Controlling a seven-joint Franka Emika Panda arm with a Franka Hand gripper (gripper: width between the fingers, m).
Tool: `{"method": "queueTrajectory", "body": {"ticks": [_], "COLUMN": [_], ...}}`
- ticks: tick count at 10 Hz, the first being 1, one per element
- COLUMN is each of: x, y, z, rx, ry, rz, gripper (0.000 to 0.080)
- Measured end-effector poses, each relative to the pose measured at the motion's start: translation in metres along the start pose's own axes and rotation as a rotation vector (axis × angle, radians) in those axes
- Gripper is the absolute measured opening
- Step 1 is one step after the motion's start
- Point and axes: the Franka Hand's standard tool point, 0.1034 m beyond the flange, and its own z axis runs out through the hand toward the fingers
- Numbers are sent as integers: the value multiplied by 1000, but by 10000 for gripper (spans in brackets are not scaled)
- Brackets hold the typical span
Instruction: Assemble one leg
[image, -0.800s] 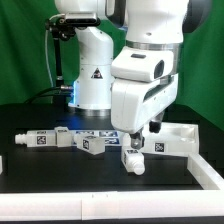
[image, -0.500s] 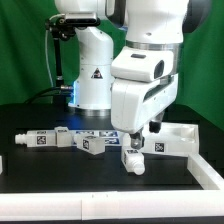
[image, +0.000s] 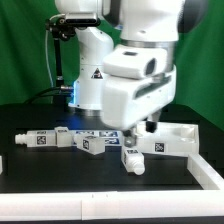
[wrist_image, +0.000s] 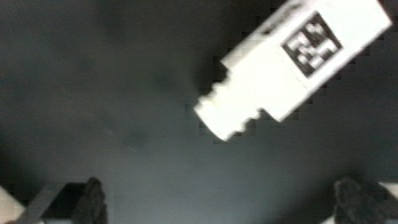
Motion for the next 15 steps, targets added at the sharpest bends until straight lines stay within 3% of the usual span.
{"method": "queueTrajectory", "body": {"ticks": [2, 3, 7, 8, 10, 12, 14, 15], "x": [-4, -4, -4, -6, -5, -8, -8, -8], "y": [-3, -4, -5, -12, -27, -29, -30, -30], "z": [13, 17, 18, 27, 48, 63, 68, 68], "rx": [43, 49, 50, 62, 51, 51, 45, 46], "ry": [-9, -5, -5, -19, -2, 11, 23, 23], "rz": [163, 172, 180, 278, 327, 338, 329, 330], "gripper": [650, 650, 650, 650, 650, 650, 650, 526]}}
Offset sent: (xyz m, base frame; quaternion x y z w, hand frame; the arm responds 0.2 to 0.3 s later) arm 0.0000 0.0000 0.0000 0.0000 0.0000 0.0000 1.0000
